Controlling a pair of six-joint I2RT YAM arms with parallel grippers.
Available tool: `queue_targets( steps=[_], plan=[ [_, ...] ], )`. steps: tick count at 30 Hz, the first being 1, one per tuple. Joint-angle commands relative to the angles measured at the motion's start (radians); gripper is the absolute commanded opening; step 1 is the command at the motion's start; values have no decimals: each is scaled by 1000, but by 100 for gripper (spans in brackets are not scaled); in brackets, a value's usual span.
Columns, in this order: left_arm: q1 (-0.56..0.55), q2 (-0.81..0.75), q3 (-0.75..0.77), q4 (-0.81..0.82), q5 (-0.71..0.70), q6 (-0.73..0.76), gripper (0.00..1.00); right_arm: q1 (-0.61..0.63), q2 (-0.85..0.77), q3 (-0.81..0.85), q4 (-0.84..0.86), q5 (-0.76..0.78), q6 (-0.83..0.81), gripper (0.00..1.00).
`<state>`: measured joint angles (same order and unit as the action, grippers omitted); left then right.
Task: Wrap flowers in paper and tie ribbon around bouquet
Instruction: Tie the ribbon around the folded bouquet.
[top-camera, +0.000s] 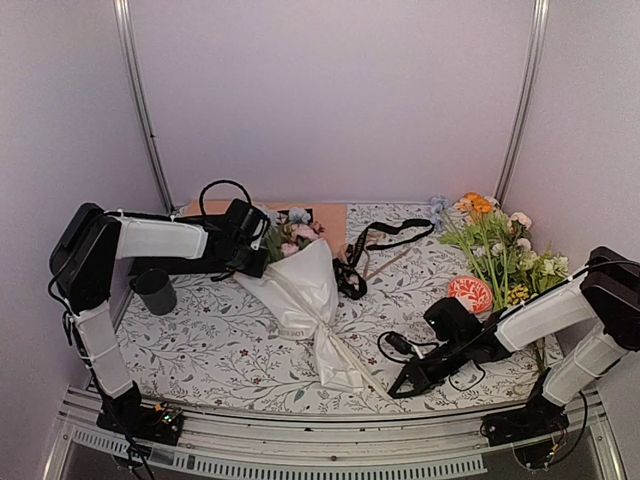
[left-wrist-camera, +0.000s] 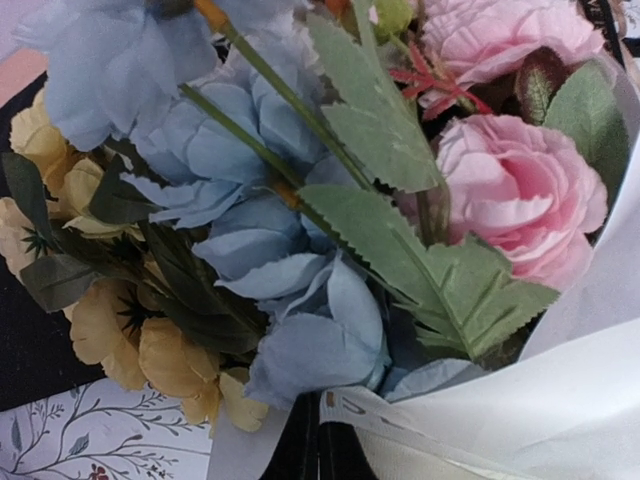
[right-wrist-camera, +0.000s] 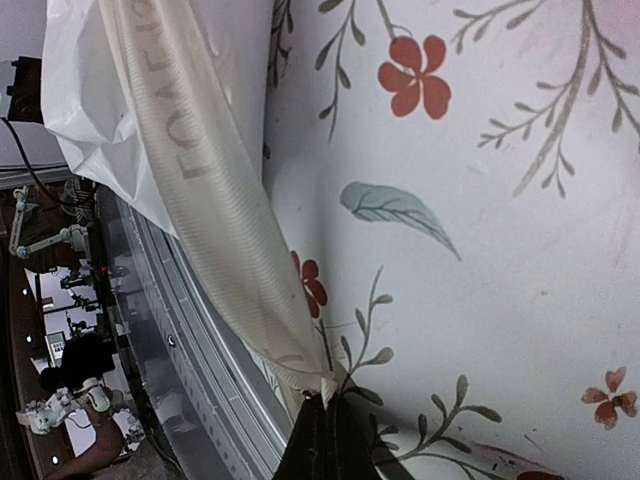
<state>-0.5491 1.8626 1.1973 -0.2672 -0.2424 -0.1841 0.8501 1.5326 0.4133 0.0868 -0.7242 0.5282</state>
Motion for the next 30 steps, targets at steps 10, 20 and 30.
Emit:
queue_targets(
  steps=[10, 20, 30],
  plan=[
    [-5, -206, -38, 66, -42, 20, 0, 35, -133, 423, -626, 47, -87, 1],
    [-3, -137, 63, 70, -49, 80, 0, 121, -133, 332, -529, 15, -30, 0],
    [57, -65, 45, 50, -129, 92, 0, 160, -104, 48, -285, -26, 87, 1]
  ],
)
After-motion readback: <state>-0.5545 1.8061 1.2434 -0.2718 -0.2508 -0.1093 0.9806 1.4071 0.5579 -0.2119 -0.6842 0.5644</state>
